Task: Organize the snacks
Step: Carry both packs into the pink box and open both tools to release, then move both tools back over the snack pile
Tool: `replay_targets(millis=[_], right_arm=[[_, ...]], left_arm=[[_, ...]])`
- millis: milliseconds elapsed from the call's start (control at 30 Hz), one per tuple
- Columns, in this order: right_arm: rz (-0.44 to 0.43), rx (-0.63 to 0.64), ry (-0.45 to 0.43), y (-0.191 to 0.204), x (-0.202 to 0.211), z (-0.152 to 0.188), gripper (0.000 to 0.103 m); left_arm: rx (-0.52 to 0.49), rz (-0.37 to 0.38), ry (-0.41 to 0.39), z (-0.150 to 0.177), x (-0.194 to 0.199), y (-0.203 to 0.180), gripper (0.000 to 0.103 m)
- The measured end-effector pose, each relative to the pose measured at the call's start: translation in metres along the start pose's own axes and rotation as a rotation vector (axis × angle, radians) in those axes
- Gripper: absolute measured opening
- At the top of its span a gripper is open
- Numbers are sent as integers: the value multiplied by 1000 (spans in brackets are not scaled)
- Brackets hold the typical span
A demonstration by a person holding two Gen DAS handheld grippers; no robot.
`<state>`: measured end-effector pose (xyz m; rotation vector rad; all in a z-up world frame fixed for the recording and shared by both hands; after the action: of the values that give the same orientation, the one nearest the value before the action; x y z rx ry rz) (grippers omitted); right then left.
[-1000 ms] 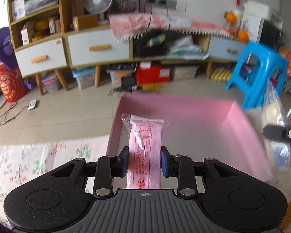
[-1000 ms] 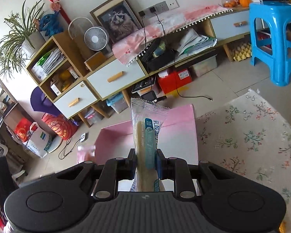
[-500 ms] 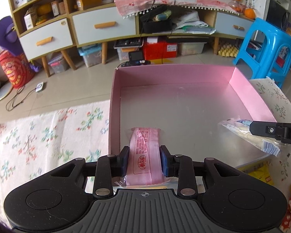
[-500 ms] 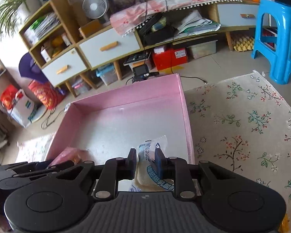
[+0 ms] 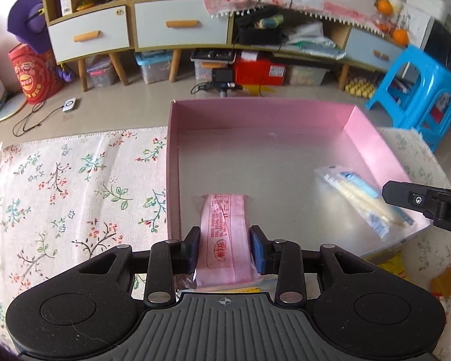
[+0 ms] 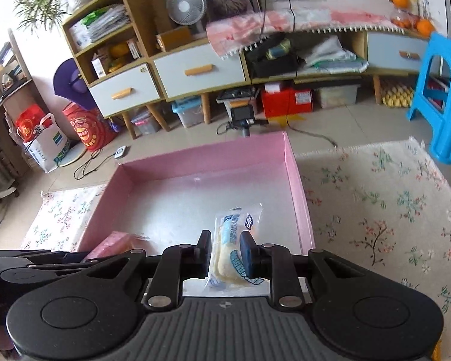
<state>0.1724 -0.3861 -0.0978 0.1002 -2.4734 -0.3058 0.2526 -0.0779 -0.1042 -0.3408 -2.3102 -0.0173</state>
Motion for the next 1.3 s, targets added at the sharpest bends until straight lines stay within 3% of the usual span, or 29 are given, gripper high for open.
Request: replay_targets(millis=[67,133,267,333,400,533,867,967,1300], right_arm=[[12,3,-18,0,4,-5,23],[23,-12,-28,-2,9,-7,41],[37,-36,-39,-4,20,-11,51],[48,-37,-42,-3,25,-12,58],[52,-33,-48,-1,32,-12,63],[62,-23,-60,4,47,-11,73],[66,36,-87,16,87,-1,82],[61,63,-98,21,97,4,89],[43,203,-153,40,121,34,93]], left_arm=[[6,18,0,1,2,0,38],[9,25,-14,1,7,0,56],[11,43,-49,-4,20,-4,67],[10,43,-68,-6,28,-5,80],[2,27,-89,-8,38,-7,85],[-1,36,-98,-6,54,-10,88],[7,21,-98,16,94,0,95],[8,9,-101,24,104,6,95],[34,37,-120,54,129,12,98]])
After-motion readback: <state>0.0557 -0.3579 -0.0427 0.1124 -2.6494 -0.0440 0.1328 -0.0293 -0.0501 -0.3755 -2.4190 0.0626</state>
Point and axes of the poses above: each gripper's, at about its wrist camera, not at the fingertips, and x roughly against the way its jaws point, y to its left, z to its underside, the point moved 10 cm from there along -x, roughly the way its jaws point, and after that the axes turned 7 degrees about -y, right-handed, at the moved point
